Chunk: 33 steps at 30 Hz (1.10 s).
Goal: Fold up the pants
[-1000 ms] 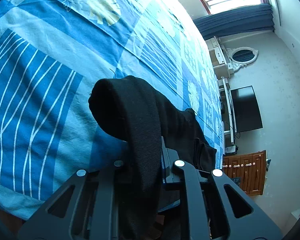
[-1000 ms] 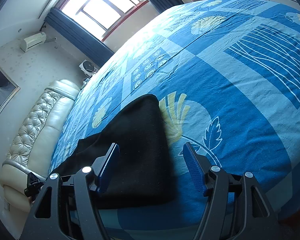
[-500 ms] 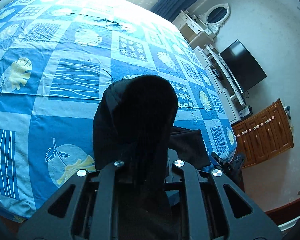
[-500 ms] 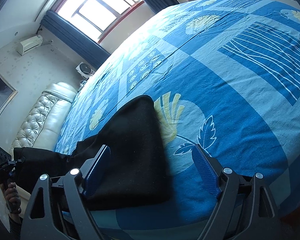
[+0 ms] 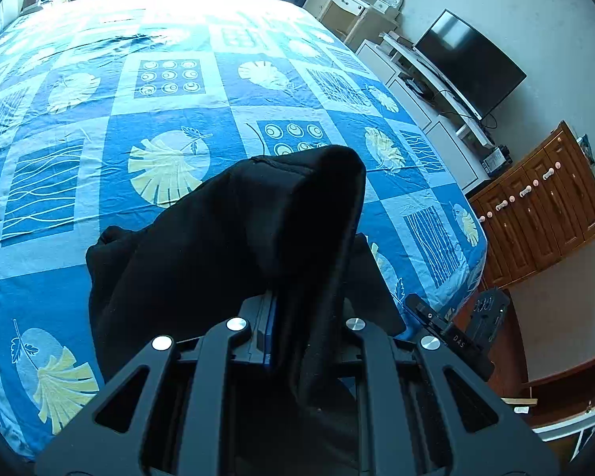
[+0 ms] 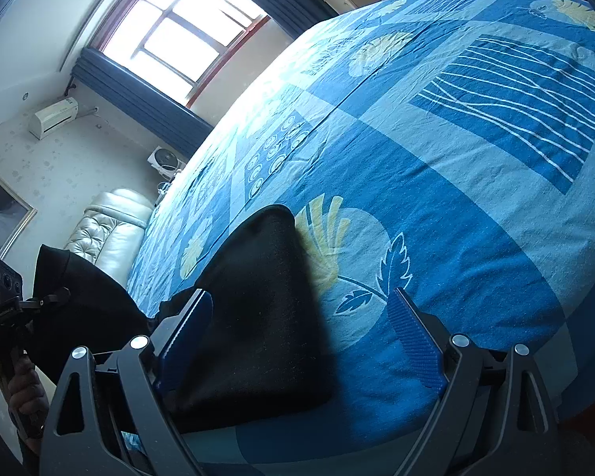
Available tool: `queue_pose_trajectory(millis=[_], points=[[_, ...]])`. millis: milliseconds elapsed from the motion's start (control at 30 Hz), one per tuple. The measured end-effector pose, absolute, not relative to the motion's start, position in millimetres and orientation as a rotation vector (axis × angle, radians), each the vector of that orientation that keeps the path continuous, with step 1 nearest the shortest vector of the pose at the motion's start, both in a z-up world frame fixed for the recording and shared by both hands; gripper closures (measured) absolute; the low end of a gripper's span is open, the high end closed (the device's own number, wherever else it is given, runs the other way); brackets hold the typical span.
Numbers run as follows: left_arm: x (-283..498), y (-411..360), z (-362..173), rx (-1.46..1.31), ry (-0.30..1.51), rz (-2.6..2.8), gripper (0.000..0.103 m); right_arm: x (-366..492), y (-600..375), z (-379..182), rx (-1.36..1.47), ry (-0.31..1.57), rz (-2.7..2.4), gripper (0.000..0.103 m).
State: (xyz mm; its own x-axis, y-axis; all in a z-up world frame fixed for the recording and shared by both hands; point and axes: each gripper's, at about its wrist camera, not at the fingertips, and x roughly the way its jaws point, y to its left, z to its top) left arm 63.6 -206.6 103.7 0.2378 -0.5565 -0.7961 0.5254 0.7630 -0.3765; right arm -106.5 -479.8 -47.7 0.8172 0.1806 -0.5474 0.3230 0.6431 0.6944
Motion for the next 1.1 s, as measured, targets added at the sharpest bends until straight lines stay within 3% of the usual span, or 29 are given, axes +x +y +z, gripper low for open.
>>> queue_pose_trajectory(millis=[467,633,733,900,1100], points=[[50.6,-309.1,23.4,0.236,1.126,-0.566,0.088,-111.8,-488.4,-48.0,0.936,0.584,-0.073,0.014],[41.6,-320.3,10.3,0.279,1.099,-0.55,0.08,-113.9,-492.2,-49.0,0.958,0.572,-0.076,0.014],[34.2,-322.4,11.2,0.282,1.062,-0.556,0.07,-116.1,-492.6,-48.6,0.959,0.568,-0.076,0.014],[11.7,-313.0,28.2,0.277,0.949,-0.603,0.039,-116.5,-490.0,-46.8,0.947,0.566,-0.074,0.014],[-14.6,-266.4,61.6,0.218,0.782,-0.632,0.012,-115.0,-486.5,-43.6,0.924,0.576,-0.07,0.014]])
